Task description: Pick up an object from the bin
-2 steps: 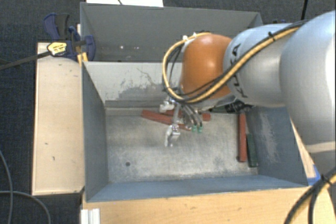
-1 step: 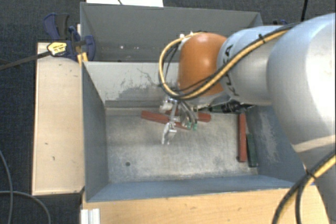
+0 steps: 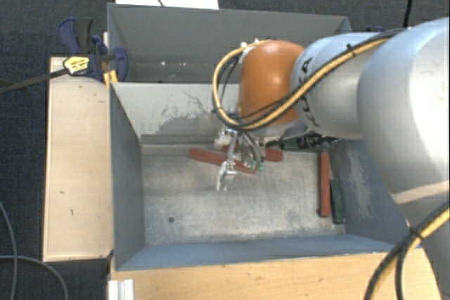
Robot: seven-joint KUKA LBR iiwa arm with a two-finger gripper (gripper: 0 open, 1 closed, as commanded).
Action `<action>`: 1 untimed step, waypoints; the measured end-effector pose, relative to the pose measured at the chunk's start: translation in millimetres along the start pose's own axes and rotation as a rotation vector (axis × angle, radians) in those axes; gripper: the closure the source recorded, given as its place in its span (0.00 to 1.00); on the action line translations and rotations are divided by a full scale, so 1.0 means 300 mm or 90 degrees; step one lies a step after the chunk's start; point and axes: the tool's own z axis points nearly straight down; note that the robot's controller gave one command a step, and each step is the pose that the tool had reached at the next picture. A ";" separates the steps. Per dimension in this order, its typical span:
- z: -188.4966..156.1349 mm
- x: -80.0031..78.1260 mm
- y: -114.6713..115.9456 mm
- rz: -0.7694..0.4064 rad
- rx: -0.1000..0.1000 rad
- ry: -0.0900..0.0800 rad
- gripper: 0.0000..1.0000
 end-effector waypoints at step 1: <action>-0.089 0.050 -0.072 -0.029 0.001 -0.005 0.00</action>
Offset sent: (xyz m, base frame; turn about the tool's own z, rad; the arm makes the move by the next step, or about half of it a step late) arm -0.0019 0.0081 -0.0171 -0.0704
